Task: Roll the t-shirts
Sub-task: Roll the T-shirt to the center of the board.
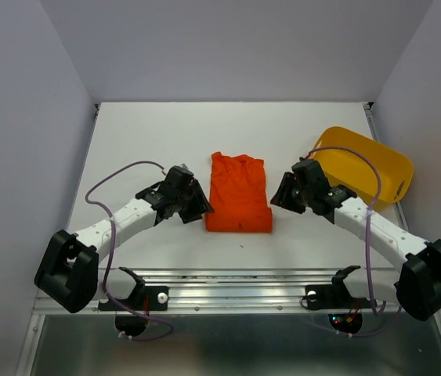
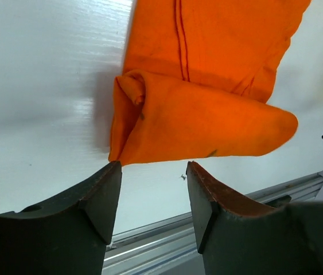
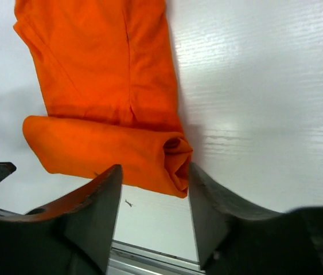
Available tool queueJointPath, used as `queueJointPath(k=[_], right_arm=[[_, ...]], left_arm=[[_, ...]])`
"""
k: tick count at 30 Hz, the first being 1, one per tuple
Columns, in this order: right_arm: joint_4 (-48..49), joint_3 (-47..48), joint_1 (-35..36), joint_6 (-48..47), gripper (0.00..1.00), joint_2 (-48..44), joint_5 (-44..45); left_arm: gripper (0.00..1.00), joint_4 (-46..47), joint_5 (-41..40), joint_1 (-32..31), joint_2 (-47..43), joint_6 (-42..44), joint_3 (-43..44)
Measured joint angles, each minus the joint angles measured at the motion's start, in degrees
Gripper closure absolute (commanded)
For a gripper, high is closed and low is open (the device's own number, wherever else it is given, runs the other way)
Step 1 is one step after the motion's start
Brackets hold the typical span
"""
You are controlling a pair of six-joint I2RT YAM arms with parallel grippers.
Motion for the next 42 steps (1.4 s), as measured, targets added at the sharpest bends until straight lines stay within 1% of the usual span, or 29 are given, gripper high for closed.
queueJointPath(k=[1, 2, 3, 4, 5, 6, 7, 8, 9, 11, 13, 18, 21, 24, 28, 34, 38, 40, 42], right_arm=[[-0.59, 0.76, 0.0, -0.83, 0.6, 0.02, 0.5], [-1.46, 2.27, 0.0, -1.46, 0.72, 0.46, 0.92], [-1.68, 3.61, 0.0, -2.19, 0.77, 1.25, 1.03], [-1.6, 4.52, 0.0, -2.86, 0.8, 2.12, 0.96], [-1.55, 5.7, 0.0, -3.04, 0.86, 3.34, 0.74], [-1.16, 7.32, 0.02, -3.5, 0.87, 5.49, 0.33], [-1.03, 8.04, 0.11, -3.72, 0.87, 6.62, 0.17], [-0.92, 9.2, 0.37, -3.85, 0.89, 8.7, -0.48], [-0.7, 9.84, 0.42, -3.89, 0.89, 9.94, -0.94], [0.33, 10.56, 0.92, -3.87, 0.89, 13.0, -1.99], [0.15, 10.56, 1.62, -3.72, 0.89, 13.9, -2.69], [1.01, 9.09, 3.87, -2.6, 0.89, 12.59, -3.78], [1.75, 5.84, 4.52, -1.38, 0.89, 10.36, -4.2], [2.49, 1.9, 4.92, 0.39, 0.89, 8.59, -4.63], [2.95, -1.92, 4.92, 1.57, 0.89, 8.46, -4.79], [3.98, -2.03, 4.92, 1.38, 0.89, 12.98, -2.21], [3.63, 1.44, 4.92, -1.38, 0.89, 18.16, 0.63], [3.65, 2.78, 4.87, -2.47, 0.89, 19.32, 1.75], [3.5, 5.42, 4.7, -4.22, 0.9, 21.62, 3.85]], left_arm=[[0.52, -0.28, -0.02, 0.02, -0.68, 0.39, 0.0], [0.57, -0.26, -0.07, 0.0, -0.9, 0.76, 0.11], [0.68, -0.48, -0.11, 0.0, -0.9, 1.07, 0.35], [0.72, -0.52, -0.11, 0.0, -0.42, 1.6, 1.14], [0.75, -0.5, -0.13, 0.0, 0.26, 2.16, 1.97], [0.86, -0.48, -0.17, 0.0, 1.2, 2.47, 2.91], [0.89, -0.9, -0.33, 0.02, 3.02, 3.26, 4.98], [0.97, -0.83, -0.57, 0.02, 5.75, 4.55, 7.76], [1.0, -0.7, -0.76, 0.02, 7.58, 5.05, 9.81], [1.0, -1.2, -1.4, 0.35, 14.86, 7.5, 17.92], [1.0, -1.57, -1.97, 0.57, 21.0, 9.64, 25.22], [1.0, -2.16, -3.08, 1.99, 34.51, 14.64, 39.71], [1.0, -2.91, -3.82, 3.26, 41.11, 16.7, 45.88], [1.0, -3.61, -4.59, 4.74, 45.94, 18.23, 49.16], [1.0, -4.96, -5.86, 6.29, 49.24, 19.43, 49.42], [1.0, -3.17, -6.99, 7.37, 49.22, 19.74, 48.09], [1.0, 0.96, -8.33, 7.32, 45.59, 19.71, 41.59], [1.0, 1.88, -9.07, 7.28, 42.58, 19.63, 37.27], [1.0, 3.8, -9.84, 7.3, 38.62, 19.23, 31.12]])
